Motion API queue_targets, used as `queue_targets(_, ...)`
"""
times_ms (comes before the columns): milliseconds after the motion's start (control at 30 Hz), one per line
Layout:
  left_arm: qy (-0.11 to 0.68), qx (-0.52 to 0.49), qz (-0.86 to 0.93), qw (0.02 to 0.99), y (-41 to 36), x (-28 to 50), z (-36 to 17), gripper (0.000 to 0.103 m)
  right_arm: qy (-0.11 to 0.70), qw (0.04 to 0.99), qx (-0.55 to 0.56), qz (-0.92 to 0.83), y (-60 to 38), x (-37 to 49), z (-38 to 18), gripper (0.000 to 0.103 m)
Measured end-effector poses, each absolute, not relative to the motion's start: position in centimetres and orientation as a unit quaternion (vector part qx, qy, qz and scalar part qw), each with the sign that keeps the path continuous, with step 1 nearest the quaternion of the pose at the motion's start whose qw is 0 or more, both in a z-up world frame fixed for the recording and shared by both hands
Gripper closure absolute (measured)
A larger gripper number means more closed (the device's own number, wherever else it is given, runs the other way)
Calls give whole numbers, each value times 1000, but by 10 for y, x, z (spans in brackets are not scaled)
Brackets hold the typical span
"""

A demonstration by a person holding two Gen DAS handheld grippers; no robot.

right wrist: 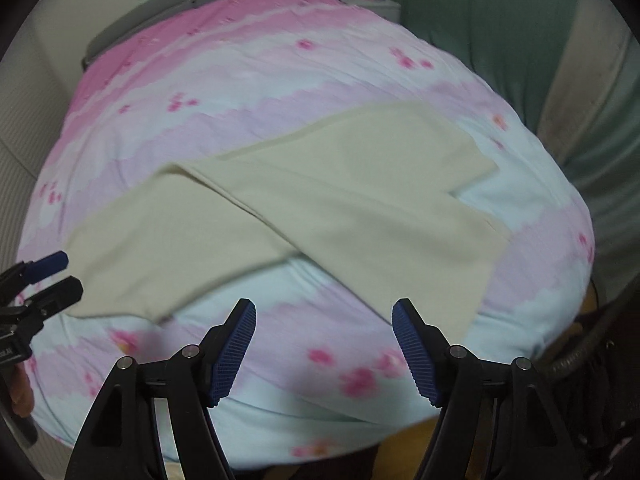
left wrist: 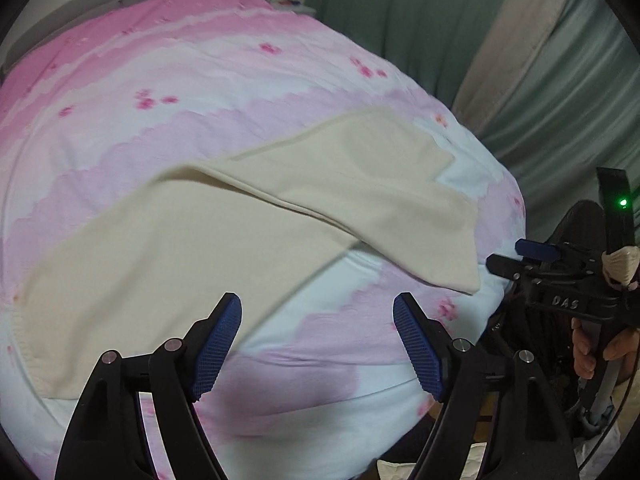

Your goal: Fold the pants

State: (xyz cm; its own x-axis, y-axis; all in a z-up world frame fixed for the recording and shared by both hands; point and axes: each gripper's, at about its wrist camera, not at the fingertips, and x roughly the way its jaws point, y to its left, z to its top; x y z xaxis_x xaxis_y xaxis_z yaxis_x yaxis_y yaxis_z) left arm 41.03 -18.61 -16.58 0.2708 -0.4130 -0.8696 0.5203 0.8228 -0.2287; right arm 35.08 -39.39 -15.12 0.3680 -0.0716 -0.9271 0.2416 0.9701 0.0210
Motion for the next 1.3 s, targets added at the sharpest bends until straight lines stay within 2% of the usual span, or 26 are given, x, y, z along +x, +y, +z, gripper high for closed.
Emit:
queue_targets(200,575,32,-235,783,-251,400,-202,25,603,792,65,-70,-455,348,-205,32)
queue_targets(367,617,1,-173,768,-284,386,-232,25,646,763,-1,-13,-484,354,-256,32)
queue_targets(567,638,-4,-132,759,-296,378,-243,25,690,719,-53,57,-485,362,-307,32)
queue_targets(767,632,14,-124,765,-293,384,-240,25,713,696,-67,52,-485,365,-354,32)
queue_targets(800,633,16,-126,764,-293,386,-240,25,710,699,-72,46,-484,365,-356,34)
queue_targets(833,636,17,-127,761,-292,390,-241,25,705,704,-77,41,-481,366,-356,49)
queue_targets(867,639,18,-130,758,-292,394,-242,25,700,708,-85,37,-479,368,-354,75)
queue_targets(933,637,21,-140,758,-293,402,-240,25,702,705,-97,37,-476,372,-350,90)
queue_targets(1033,614,49,-168,770,-298,416,-230,25,696,713,-75,30,-484,380,-330,94)
queue_targets(1300,504,233,-331,763,-358,451,-207,18,576,814,27,-65,-551,387,-192,94)
